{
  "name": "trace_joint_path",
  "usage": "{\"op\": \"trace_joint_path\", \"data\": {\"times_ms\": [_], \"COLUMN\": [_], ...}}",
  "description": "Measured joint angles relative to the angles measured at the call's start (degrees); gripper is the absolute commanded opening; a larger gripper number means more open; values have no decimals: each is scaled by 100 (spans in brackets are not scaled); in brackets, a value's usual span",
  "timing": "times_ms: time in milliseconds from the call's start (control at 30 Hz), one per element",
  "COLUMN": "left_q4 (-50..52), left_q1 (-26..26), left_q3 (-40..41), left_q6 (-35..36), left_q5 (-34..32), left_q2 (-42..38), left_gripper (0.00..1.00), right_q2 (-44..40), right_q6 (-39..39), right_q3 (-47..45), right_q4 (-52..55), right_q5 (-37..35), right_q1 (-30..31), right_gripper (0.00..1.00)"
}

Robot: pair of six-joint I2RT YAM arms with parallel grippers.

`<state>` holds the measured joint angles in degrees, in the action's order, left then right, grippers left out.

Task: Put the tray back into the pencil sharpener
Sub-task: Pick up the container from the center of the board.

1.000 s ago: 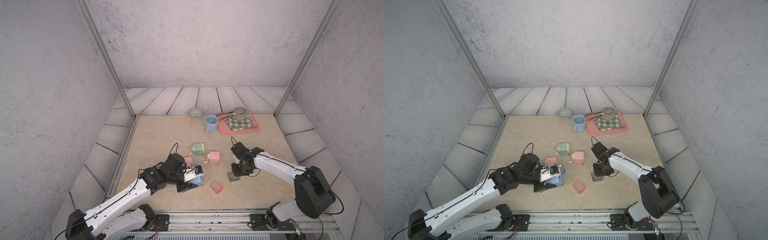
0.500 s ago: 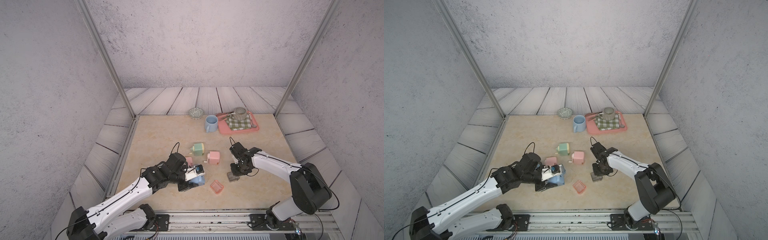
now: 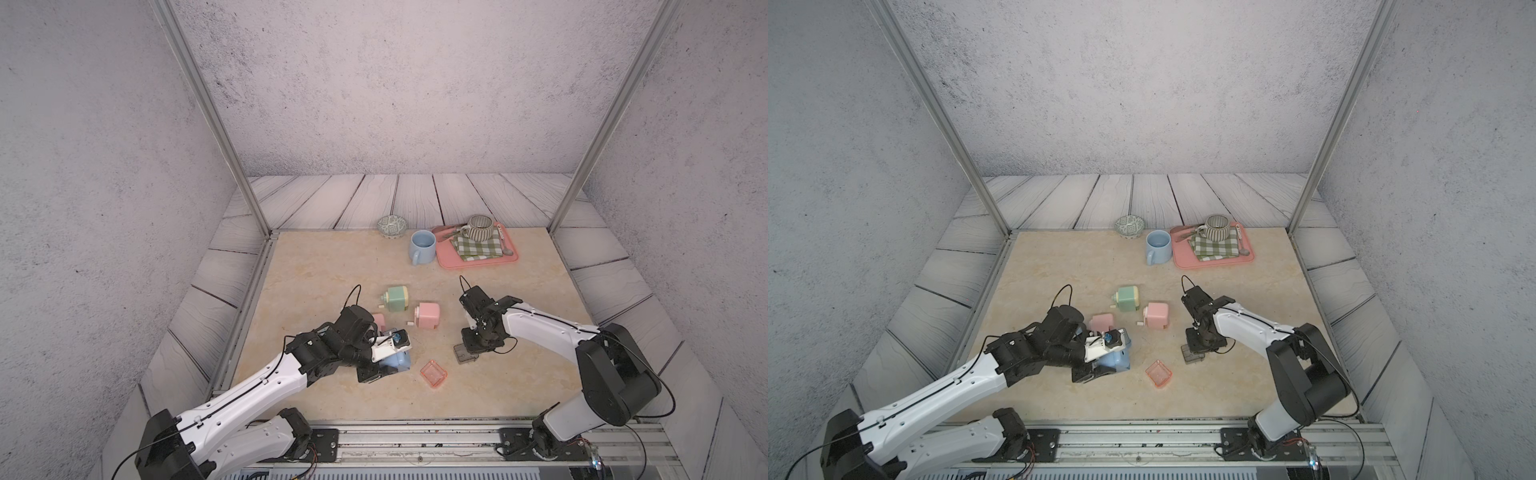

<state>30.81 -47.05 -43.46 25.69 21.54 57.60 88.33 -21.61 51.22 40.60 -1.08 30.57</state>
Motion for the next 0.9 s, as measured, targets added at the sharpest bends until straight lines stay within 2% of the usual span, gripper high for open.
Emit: {"op": "trace_joint_path", "data": {"times_ms": [633,900], "left_q4": [-245,-581], "left_q1": [-37,-149], "left_q3": [0,0], "left_q6": [-11,44], "left_q5": [-111,-149], "left_q2": [125,245], "left_gripper": [19,18], "right_q2": [22,-162], "right_q6": [153,125], "right_q3": [20,358], "right_q4": [210,595], "right_q5": [9,229], "right_q1": [-7,85], "right_gripper": [0,0]}}
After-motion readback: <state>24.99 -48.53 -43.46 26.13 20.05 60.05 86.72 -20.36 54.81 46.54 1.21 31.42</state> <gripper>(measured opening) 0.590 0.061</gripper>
